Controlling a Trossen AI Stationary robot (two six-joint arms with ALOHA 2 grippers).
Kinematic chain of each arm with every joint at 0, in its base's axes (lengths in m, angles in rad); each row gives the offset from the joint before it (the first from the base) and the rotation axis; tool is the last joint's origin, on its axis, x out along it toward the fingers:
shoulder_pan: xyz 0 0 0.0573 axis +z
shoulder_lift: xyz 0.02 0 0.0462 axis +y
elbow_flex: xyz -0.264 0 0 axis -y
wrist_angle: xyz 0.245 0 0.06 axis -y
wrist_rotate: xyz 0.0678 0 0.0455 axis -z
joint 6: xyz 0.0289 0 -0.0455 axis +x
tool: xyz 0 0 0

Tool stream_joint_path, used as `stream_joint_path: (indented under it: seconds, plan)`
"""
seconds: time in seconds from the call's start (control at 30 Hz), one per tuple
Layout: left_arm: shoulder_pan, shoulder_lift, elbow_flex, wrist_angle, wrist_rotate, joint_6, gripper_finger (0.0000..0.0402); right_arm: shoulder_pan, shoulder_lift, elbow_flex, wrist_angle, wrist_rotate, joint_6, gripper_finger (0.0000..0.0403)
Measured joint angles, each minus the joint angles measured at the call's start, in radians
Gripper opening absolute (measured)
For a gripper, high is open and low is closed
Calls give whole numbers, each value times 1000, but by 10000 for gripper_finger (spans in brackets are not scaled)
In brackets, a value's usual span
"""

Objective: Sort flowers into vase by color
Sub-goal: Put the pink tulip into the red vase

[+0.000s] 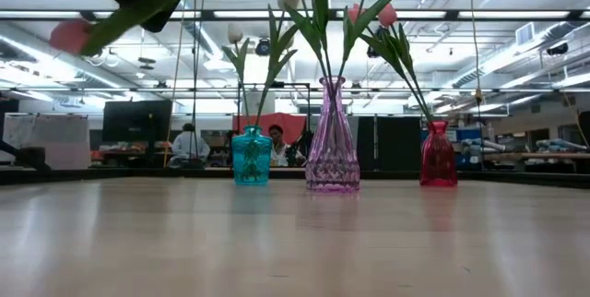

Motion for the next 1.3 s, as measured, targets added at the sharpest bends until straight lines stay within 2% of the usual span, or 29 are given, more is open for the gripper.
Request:
stream_joint_path:
  seconds: [0.17,0.4,0.43,0.57,0.63,0.7,0.83,1.07,1.2,1.3]
  plan:
    - [0,0,0,47,-8,0,168,0,0,0,37,162,12,0]
    - [0,1,0,61,-20,-18,168,-9,-1,1,44,203,17,0]
    - [0,1,0,61,-20,-19,168,-13,-5,1,37,182,22,0]
    - [0,-17,0,72,-23,-12,168,-59,-33,2,18,-99,85,0]
    - [1,-37,1,100,-34,12,168,-74,-31,2,7,-147,90,0]
    - [2,-50,2,107,-72,40,168,-81,-31,2,-3,-149,91,0]
    - [-1,-55,2,140,-89,61,168,-84,-34,2,-53,-61,125,0]
    - [-36,-6,1,114,15,15,168,-84,-34,2,-140,146,214,0]
    - [-49,47,0,107,33,-17,168,-83,-34,2,-62,213,127,0]
    - [-44,79,0,131,-68,-18,168,-75,-34,2,71,252,-9,0]
